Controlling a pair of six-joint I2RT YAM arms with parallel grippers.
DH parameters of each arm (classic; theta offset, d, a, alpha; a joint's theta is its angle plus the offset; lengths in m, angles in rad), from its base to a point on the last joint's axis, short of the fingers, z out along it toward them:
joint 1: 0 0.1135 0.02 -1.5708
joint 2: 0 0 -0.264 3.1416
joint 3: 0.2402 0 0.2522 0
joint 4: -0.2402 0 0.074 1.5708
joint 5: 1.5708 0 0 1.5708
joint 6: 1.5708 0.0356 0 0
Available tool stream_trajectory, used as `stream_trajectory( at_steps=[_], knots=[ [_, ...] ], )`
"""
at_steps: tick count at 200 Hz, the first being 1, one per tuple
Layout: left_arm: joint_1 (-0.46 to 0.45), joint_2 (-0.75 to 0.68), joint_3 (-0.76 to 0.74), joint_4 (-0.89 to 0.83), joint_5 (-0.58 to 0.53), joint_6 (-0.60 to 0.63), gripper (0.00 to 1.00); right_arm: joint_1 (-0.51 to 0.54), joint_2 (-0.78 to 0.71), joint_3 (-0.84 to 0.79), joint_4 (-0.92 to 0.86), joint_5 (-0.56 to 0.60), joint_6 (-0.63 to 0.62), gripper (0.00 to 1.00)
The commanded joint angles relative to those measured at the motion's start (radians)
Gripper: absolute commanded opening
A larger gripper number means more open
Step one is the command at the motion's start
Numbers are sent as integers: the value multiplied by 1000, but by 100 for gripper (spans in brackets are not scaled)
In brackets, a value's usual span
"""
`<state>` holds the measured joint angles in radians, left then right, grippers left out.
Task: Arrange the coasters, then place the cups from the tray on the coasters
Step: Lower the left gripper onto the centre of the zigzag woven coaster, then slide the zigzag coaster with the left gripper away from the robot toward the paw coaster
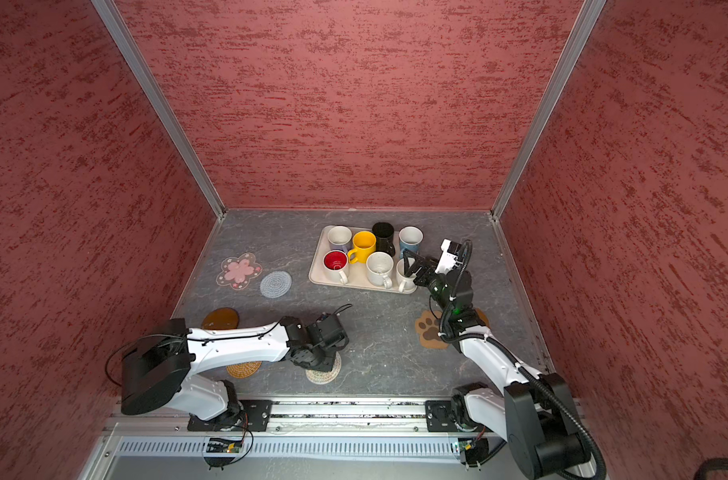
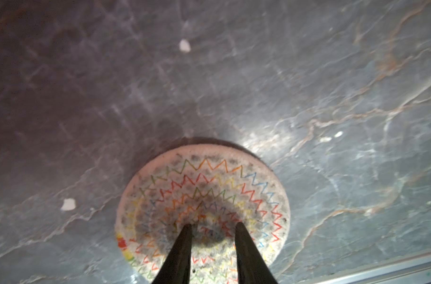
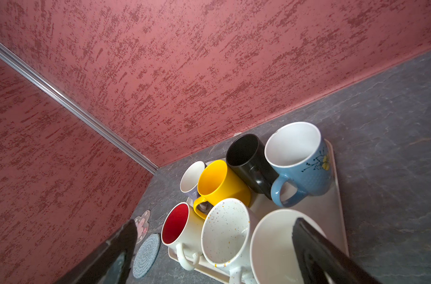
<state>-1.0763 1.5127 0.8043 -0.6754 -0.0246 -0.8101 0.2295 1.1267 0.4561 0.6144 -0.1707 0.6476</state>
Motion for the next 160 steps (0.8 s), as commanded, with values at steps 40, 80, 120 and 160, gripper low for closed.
stream_trajectory(
  at_steps=[40,80,120,160],
  knots=[
    [38,178,121,150,50,101,31,5,-41,-16,-13,46,30,99],
    [81,324,265,204,78,184,31,-73,-55,0,-110,7,141,99],
    [98,449,415,205,105,256,31,-114,-193,-49,-247,76,107,99],
    [123,528,518,209,141,287,31,-161,-266,-99,-290,132,120,99]
  ],
)
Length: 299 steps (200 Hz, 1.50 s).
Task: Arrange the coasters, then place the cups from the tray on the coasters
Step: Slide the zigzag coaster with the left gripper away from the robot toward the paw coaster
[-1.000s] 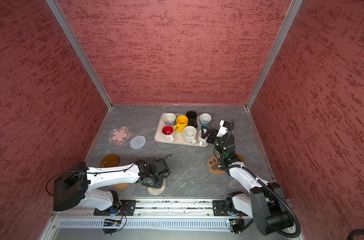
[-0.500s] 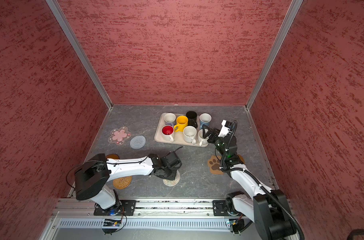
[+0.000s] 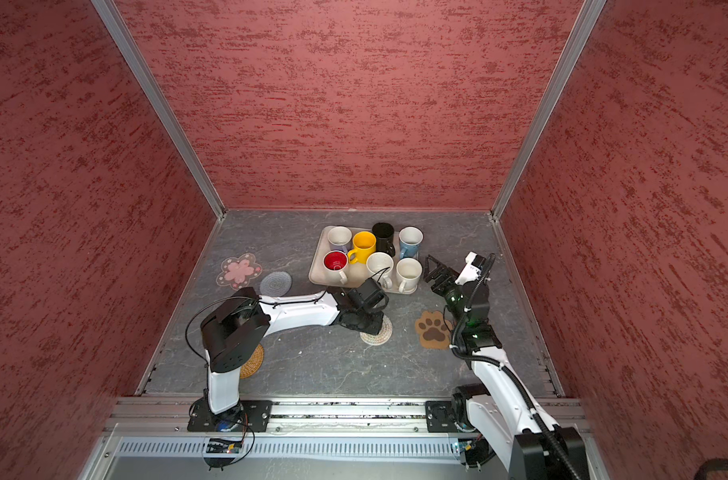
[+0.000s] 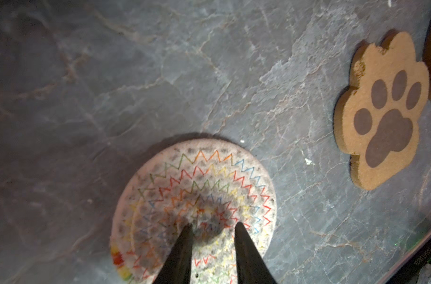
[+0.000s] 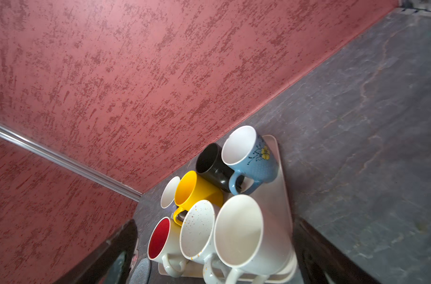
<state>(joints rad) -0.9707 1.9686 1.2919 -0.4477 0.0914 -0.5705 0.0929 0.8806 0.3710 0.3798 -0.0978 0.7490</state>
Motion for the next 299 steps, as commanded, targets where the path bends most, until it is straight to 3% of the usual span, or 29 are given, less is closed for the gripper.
stream_trajectory(
  at_steps=[1,140,225,299],
  knots=[
    [18,72,35,-20,25,48,31,-26,-20,-12,-57,59,17,99],
    [-32,131,128,-22,40,56,31,-28,-24,-32,-40,74,35,99],
    [-71,125,96,-1,31,15,31,-27,-28,-35,-36,67,41,99],
    [-66,120,112,-5,8,21,46,-27,-31,-34,-38,68,33,99]
  ],
)
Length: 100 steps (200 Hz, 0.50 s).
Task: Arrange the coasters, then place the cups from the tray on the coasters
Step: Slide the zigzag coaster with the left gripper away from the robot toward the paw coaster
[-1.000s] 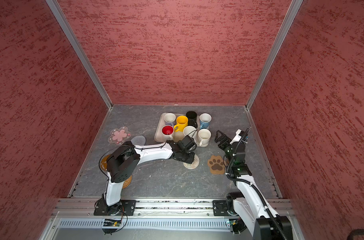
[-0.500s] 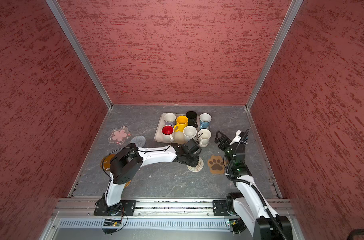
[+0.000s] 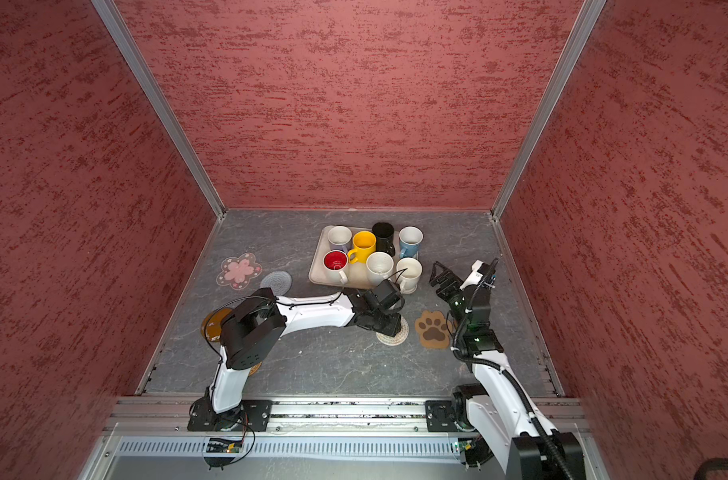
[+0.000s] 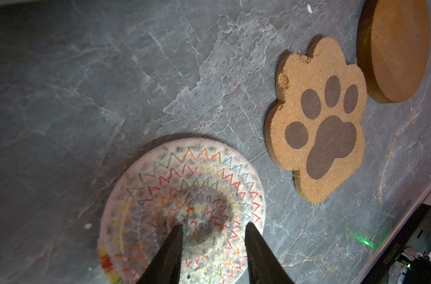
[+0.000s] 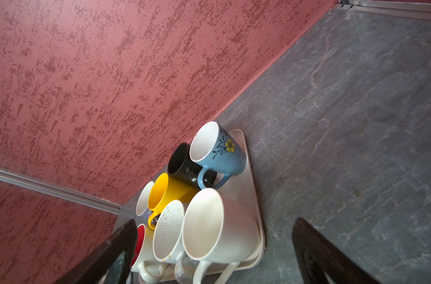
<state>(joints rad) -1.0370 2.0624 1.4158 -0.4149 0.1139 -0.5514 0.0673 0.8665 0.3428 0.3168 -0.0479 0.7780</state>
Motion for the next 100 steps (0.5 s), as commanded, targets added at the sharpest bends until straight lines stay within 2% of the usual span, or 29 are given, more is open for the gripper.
stream_trajectory(
  at_steps=[1,48,69,100],
  knots=[
    [0,25,-11,-38,-14,2,46,-2,-17,-5,25,18,3,99],
    [0,0,-2,-25,-27,19,50,-3,-9,13,22,-7,-28,99],
    [1,-31,11,-24,-34,43,59,-3,2,28,26,-47,-48,99],
    [14,-117,-3,-27,-70,93,65,5,29,73,96,-269,-102,96]
  ],
)
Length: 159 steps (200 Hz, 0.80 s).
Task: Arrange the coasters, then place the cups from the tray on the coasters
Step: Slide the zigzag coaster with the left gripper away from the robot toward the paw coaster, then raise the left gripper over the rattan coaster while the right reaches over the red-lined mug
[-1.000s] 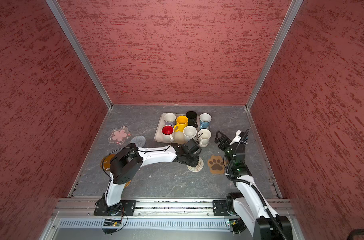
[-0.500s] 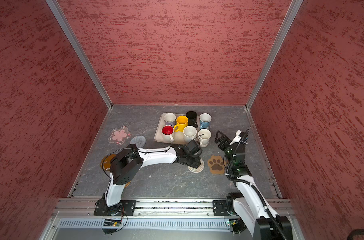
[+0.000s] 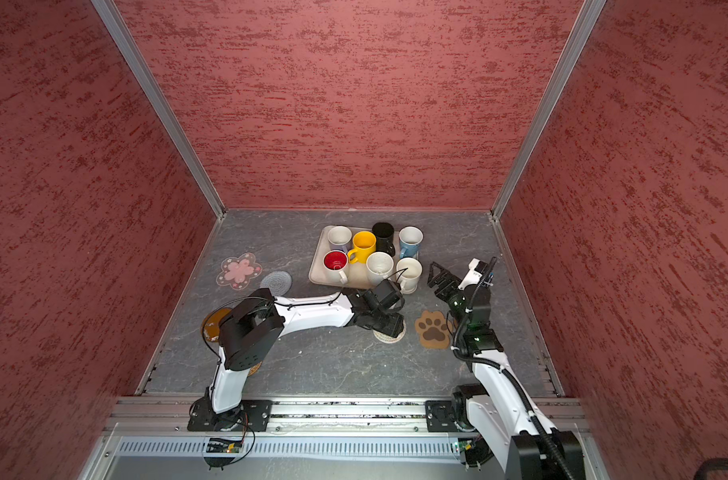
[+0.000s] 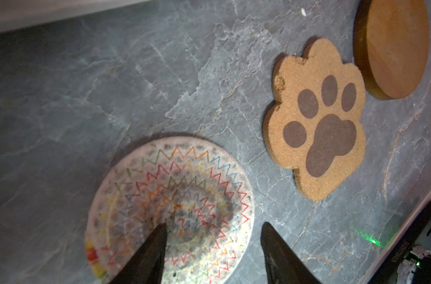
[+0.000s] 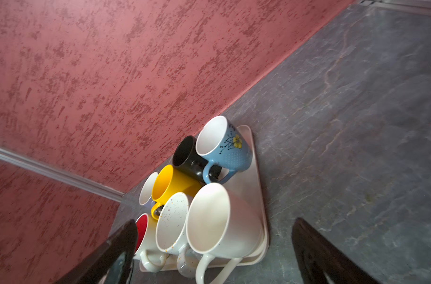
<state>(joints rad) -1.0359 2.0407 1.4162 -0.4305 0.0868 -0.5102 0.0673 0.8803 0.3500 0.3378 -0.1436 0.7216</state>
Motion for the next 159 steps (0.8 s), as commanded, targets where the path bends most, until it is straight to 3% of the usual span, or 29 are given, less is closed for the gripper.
stream_trajectory(
  at_steps=[1,42,89,108,159],
  knots=[
    [13,-100,-5,-11,-45,53,66,6,17,68,73,-176,-47,96],
    [43,-259,-109,35,-84,70,73,49,-32,196,-172,-158,-169,96],
    [53,-467,-227,10,-170,42,80,140,-2,278,-213,-157,-159,97],
    [62,-577,-303,-15,-222,20,100,217,47,322,-222,-120,-185,97],
    [121,-842,-464,-140,-349,-33,99,407,195,435,-222,-20,-244,98]
  ],
)
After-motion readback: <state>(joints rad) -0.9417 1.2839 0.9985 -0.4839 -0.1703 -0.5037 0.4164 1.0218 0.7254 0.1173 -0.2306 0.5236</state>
